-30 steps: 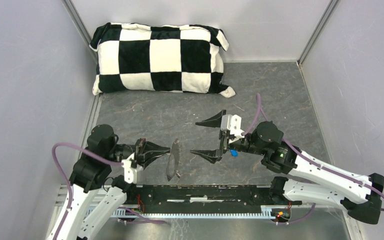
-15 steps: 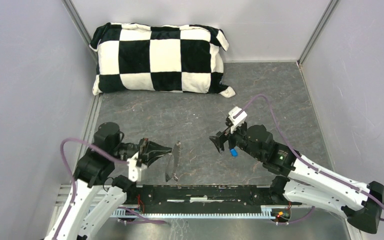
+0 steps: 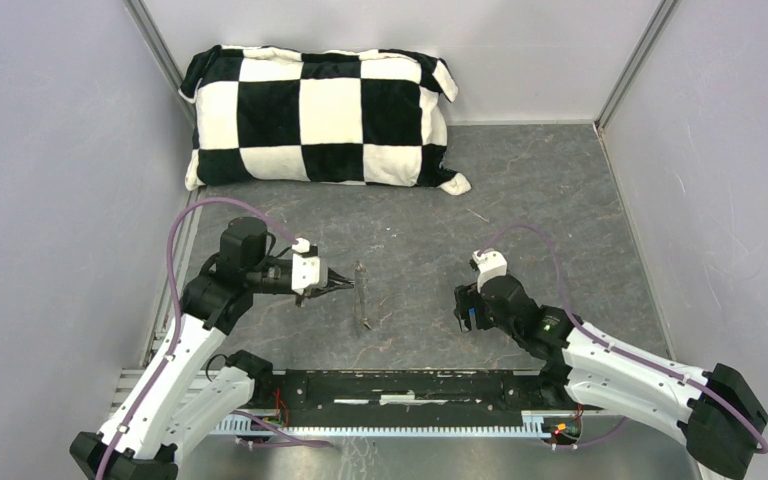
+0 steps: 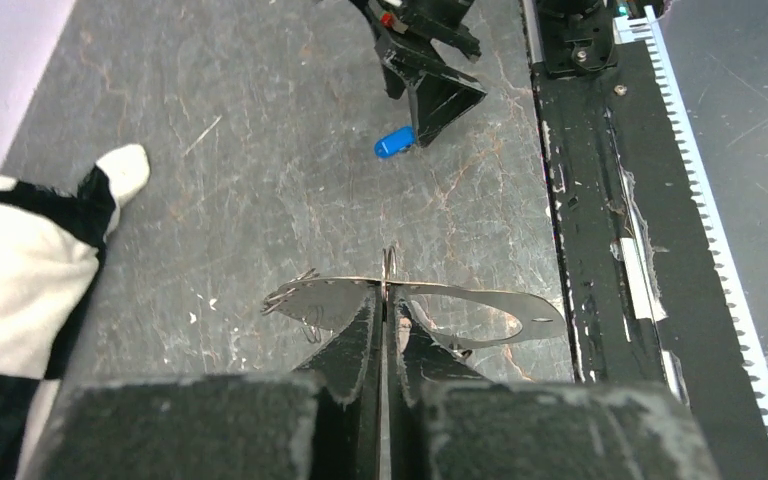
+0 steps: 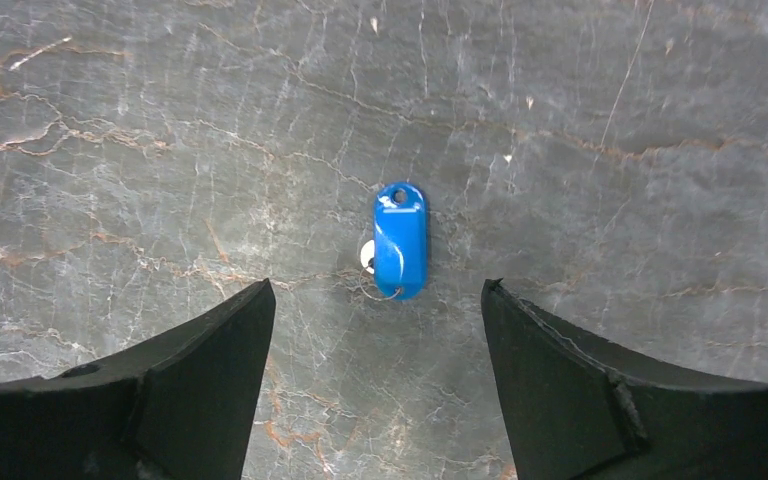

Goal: Put the keys on the keyring

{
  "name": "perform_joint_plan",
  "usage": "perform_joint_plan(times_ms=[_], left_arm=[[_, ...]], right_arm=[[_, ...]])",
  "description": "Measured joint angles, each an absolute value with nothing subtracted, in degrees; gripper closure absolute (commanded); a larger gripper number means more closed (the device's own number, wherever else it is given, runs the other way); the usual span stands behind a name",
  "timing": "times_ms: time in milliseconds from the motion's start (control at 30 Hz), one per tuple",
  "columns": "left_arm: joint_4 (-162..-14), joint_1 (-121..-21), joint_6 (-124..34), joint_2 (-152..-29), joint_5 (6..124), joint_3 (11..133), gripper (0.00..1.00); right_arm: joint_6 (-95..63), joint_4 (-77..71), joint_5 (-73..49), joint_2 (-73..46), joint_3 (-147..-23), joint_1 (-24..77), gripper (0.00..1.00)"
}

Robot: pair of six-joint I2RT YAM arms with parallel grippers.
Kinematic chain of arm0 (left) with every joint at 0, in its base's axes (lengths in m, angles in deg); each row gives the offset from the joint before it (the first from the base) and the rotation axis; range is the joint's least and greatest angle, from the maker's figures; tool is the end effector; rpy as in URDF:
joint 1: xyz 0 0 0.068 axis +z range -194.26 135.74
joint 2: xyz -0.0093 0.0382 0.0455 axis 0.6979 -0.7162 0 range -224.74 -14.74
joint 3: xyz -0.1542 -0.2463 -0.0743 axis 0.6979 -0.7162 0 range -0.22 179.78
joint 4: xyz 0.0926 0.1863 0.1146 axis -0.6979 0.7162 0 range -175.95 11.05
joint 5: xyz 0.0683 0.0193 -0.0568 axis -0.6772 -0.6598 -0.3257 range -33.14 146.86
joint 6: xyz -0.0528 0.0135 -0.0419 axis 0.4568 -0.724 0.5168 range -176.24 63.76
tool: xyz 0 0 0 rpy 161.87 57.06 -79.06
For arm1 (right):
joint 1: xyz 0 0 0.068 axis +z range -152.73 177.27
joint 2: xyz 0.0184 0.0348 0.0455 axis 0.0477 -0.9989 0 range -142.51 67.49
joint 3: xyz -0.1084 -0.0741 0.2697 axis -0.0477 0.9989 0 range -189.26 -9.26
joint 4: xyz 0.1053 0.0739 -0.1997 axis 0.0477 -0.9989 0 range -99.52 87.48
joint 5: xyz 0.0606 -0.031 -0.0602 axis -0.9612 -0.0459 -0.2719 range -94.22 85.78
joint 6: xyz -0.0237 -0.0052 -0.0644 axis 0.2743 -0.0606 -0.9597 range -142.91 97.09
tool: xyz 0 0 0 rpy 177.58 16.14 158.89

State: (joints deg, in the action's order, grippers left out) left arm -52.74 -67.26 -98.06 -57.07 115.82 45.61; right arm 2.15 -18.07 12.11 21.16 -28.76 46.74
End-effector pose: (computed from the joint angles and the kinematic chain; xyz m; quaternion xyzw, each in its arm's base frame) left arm 0.0813 -0.0862 0.3325 0.6121 0.5031 -0.3484 0.5009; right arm 0.0998 0.0926 0.1934 -0.1354 0.8973 0.1386 0.3967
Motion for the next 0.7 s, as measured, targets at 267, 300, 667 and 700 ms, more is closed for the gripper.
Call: perform_joint_plan(times_ms=[267,300,667,700], left_arm=[[-53.1,-67.3,-93.4,-57.7,112.3,45.6,0.98],[-53.1,-67.3,-93.3,-57.8,112.1,45.6,0.98],[-53.1,-67.3,-92.1,-58.7,110.8,46.0,0.98],[-53.1,-67.3,-91.6,-59.1,110.8,46.1,0.98]], right_arm=[[6.9,-14.7,8.7,20.7,-23.4,46.0,0.33],[7.2,-14.3,8.6,20.7,-23.0,46.0,0.33],[9.2,-6.3,7.9,16.3,-22.4,43.6,0.46],[9.0,-5.4,7.9,15.6,-22.4,43.3,0.49]])
